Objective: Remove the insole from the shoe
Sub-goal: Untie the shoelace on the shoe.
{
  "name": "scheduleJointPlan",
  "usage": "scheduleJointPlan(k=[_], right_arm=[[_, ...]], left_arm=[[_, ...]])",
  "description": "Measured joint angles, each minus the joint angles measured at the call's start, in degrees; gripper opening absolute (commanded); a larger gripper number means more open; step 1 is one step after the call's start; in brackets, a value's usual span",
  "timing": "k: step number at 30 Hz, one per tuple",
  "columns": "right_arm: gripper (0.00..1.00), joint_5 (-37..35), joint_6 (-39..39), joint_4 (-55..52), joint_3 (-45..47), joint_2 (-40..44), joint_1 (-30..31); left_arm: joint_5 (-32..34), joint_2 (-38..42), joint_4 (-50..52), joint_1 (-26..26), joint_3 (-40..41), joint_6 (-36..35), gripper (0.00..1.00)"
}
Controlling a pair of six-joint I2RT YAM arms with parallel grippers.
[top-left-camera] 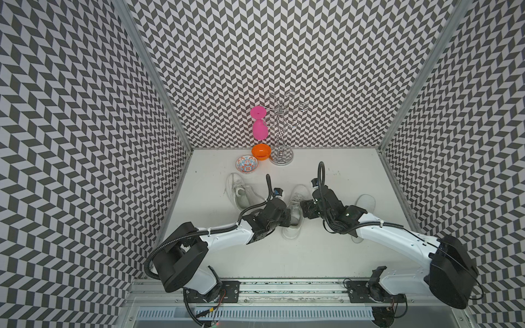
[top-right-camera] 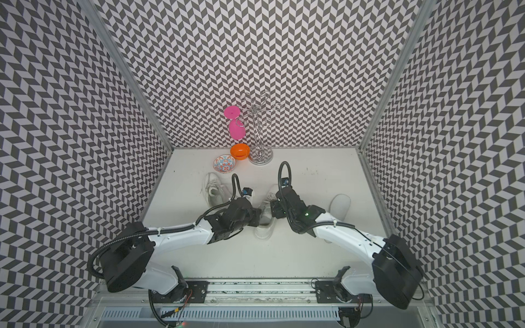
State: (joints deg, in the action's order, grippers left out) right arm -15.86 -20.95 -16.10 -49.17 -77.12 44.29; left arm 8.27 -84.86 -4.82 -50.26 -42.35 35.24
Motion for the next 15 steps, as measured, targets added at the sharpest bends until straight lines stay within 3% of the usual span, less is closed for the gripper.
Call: scheduleJointPlan(k=[15], right_arm=[[0.79, -7.4, -1.1, -1.1, -3.0, -5.8, 2.3]], left_arm=[[0.0, 0.0, -0.1, -0.3, 0.0, 0.0, 0.00]])
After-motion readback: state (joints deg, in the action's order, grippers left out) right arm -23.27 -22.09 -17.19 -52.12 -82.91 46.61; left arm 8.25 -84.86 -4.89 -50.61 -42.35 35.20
